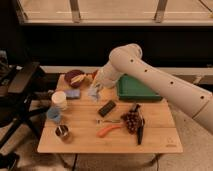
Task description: Place towel in paper cup
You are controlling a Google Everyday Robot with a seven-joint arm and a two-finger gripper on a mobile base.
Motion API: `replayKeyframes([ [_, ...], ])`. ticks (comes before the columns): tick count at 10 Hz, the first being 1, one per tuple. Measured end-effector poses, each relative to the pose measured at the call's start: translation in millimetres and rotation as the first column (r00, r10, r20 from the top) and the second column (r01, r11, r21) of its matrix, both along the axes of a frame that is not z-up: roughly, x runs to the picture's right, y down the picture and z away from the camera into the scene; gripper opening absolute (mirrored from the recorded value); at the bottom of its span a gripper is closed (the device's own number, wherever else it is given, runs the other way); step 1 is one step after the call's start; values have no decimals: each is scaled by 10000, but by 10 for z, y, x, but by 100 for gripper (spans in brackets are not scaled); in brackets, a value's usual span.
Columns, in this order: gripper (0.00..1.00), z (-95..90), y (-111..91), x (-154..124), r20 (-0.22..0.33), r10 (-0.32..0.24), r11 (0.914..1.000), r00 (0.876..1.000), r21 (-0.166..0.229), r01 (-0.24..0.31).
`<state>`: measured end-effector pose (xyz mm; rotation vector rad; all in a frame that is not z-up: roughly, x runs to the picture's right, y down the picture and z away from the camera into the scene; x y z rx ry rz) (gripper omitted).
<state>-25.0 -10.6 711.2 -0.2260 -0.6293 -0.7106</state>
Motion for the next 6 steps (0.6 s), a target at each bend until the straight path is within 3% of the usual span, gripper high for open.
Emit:
replayKeyframes([
  [4, 0, -7, -1, -11, 35, -12, 10000, 10000, 18, 12],
  [6, 0, -50, -27, -89, 405, -223, 9995, 9989, 239, 213],
])
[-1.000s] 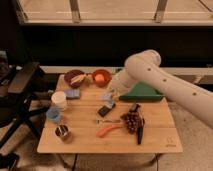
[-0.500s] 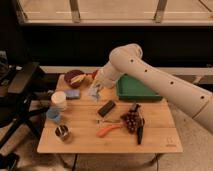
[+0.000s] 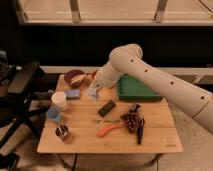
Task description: Place towel in paper cup
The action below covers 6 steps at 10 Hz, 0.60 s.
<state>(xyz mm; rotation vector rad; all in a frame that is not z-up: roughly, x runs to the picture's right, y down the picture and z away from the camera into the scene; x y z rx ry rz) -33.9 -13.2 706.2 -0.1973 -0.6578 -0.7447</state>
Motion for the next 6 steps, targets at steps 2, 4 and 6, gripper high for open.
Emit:
replayKeyframes([
  [2, 0, -60, -18, -316, 553, -405, 9989, 9976, 243, 392],
  [4, 0, -107, -11, -730, 1117, -760, 9966, 9908, 390, 720],
  [6, 0, -160, 56, -1231, 1753, -1194, 9925, 9772, 465, 1130],
])
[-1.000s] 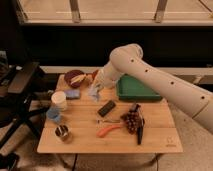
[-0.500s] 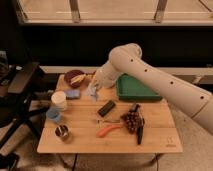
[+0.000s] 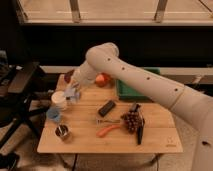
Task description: Place towel in paper cup
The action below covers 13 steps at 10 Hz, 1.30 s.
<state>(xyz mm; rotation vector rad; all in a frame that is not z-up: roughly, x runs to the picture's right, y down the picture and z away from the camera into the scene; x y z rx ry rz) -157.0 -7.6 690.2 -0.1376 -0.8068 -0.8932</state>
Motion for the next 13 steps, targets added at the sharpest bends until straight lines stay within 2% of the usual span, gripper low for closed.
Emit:
replayKeyframes([
  [1, 0, -15, 17, -103, 133, -84, 10000, 9999, 4, 84],
  [5, 0, -15, 15, -100, 116, -72, 10000, 9999, -6, 72],
  [7, 0, 7, 41, -135, 357, -182, 9998, 9992, -28, 183],
  [8, 0, 16, 74, -229, 602, -347, 9994, 9976, -43, 350],
  [11, 0, 68, 238, -779, 1380, -808, 9961, 9871, -236, 848],
  [12, 0, 89, 331, -1014, 1739, -949, 9941, 9802, -353, 1025],
  [13, 0, 117, 392, -1128, 1934, -1000, 9929, 9760, -436, 1104],
])
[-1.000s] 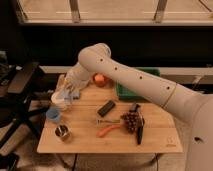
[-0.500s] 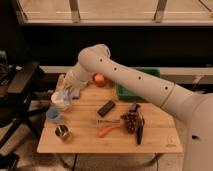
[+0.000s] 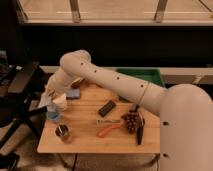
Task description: Place towel in paper cup
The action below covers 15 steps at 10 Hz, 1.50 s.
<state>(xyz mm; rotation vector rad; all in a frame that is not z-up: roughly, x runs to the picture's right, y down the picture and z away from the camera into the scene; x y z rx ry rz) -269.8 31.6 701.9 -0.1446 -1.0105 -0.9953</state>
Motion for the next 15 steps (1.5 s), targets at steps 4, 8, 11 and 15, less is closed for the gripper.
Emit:
replayKeyframes([
  [4, 0, 243, 32, -47, -173, 311, 9995, 9994, 19, -310],
  [8, 0, 675, -54, 162, -1427, 906, 9959, 9856, 200, -886],
  [11, 0, 910, -143, 271, -2354, 1550, 9879, 9594, 364, -1507],
  [15, 21, 1214, -321, 337, -3089, 1926, 9812, 9314, 509, -1860],
])
